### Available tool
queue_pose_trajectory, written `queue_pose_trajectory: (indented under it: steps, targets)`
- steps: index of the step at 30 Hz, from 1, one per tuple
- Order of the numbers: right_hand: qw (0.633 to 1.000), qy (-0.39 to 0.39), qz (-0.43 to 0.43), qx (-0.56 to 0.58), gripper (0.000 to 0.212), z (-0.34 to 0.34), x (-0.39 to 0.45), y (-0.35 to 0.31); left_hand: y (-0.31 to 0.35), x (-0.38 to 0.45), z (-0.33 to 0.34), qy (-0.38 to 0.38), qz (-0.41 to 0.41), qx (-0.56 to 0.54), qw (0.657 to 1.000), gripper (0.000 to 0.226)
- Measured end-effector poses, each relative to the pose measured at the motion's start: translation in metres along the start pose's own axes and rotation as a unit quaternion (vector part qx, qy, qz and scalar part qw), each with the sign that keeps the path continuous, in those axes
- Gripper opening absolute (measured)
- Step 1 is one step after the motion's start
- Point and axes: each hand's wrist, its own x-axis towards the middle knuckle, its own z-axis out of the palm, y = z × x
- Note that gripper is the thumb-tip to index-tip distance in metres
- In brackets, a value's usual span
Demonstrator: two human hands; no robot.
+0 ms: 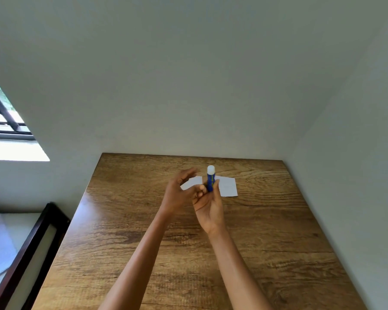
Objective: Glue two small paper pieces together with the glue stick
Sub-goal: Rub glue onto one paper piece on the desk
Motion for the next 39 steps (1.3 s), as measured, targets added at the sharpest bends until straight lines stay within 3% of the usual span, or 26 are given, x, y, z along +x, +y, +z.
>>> queue_pose_trajectory:
  steps: [3, 6, 11, 13, 28, 33, 36, 39]
  targets:
    - [0.998, 0.062, -0.012, 0.01, 0.03, -0.01, 0.015, -0.011, -0.029, 0.01, -0.006, 0.056, -0.076, 0.122, 0.988, 0.049]
    - [0.996, 0.087, -0.02, 0.028, 0.026, -0.016, 0.026, -0.021, -0.056, 0.023, -0.009, 0.094, -0.097, 0.341, 0.93, 0.037]
    - [0.995, 0.093, -0.014, 0.014, 0.019, -0.027, 0.047, -0.028, -0.096, 0.045, -0.012, -0.059, -0.149, 0.482, 0.862, 0.048]
    - [0.995, 0.103, -0.009, 0.009, 0.018, -0.03, 0.052, -0.026, -0.106, 0.044, -0.016, -0.085, -0.144, 0.488, 0.856, 0.051]
    - [0.985, 0.164, -0.047, -0.016, 0.027, -0.026, 0.041, 0.037, -0.106, -0.035, -0.05, -0.041, -0.103, 0.445, 0.889, 0.058]
    - [0.968, 0.207, -0.083, -0.116, 0.033, -0.025, 0.028, 0.067, -0.103, -0.045, -0.068, -0.016, -0.079, 0.383, 0.92, 0.048]
    - [0.943, 0.223, -0.109, -0.22, 0.034, -0.021, 0.028, 0.074, -0.104, -0.045, -0.073, -0.048, -0.074, 0.404, 0.911, 0.047]
    - [0.896, 0.225, -0.131, -0.359, 0.029, -0.016, 0.034, 0.078, -0.104, -0.046, -0.071, -0.07, -0.075, 0.428, 0.898, 0.052]
